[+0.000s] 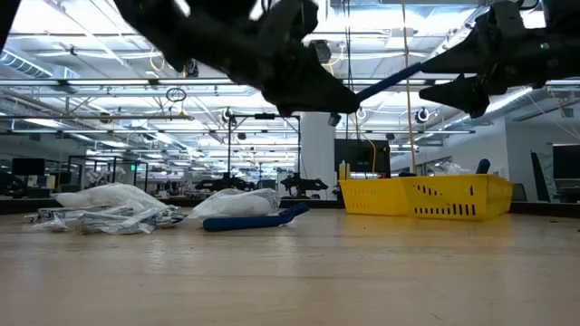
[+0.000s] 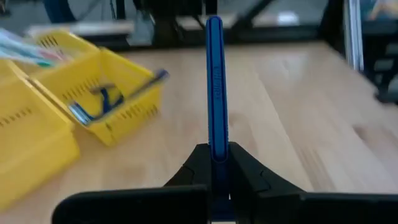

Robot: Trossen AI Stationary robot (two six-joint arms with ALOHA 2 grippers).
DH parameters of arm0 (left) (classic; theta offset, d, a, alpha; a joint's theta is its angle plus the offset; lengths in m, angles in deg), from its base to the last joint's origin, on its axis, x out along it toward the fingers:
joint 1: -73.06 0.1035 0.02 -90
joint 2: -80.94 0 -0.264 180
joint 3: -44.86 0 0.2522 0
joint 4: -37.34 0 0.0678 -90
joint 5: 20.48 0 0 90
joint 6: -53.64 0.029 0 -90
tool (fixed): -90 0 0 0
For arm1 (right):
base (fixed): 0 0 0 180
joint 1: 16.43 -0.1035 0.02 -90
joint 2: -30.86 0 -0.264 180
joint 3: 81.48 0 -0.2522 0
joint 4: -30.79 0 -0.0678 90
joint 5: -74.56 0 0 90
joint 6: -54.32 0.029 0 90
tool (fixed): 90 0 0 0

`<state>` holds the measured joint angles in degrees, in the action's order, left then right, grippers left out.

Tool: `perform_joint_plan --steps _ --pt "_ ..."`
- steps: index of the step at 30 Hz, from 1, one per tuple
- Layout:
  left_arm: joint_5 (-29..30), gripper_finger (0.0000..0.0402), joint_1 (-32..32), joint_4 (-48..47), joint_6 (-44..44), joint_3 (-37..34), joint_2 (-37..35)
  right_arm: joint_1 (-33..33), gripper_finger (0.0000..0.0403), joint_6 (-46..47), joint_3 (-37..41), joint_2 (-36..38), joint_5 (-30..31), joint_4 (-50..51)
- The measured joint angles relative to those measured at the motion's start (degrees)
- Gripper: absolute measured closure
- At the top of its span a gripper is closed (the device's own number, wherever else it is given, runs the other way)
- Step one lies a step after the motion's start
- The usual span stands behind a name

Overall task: Pick & Place Travel size toiletries
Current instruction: Put the blue razor into the bottom right yellow bin

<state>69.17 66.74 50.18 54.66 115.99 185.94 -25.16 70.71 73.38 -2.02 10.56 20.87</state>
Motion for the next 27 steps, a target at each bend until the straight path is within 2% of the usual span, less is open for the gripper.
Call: perform_joint_plan --steps 4,7,15,20,23,27 --pt "-9.38 0.0392 5.55 18.16 -0.98 -3.75 0.14 0.0 0.0096 -0.64 -0.01 -3.81 -3.84 -4.34" --pt "-14.05 0.0392 8.31 25.63 -2.69 -3.64 0.26 0.0 0.0096 -2.3 -0.04 -7.65 -3.93 -8.81" --pt "-14.76 0.0392 9.68 26.58 -2.19 -3.61 0.49 0.0 0.0096 -8.97 -0.04 -21.53 -4.08 -31.99" --pt "-14.65 0.0388 9.68 24.8 -1.53 -3.61 0.49 0.0 0.0096 -9.81 -0.04 -29.94 -9.24 -44.36" --pt "-14.6 0.0385 9.68 24.88 -1.33 -3.59 0.47 0.0 0.0096 -9.7 -0.37 -33.95 -11.33 -48.68" --pt "-14.15 0.0392 9.7 24.49 -1.36 -3.59 0.47 0.0 0.0096 -9.88 -3.23 -38.19 -12.81 -49.3"
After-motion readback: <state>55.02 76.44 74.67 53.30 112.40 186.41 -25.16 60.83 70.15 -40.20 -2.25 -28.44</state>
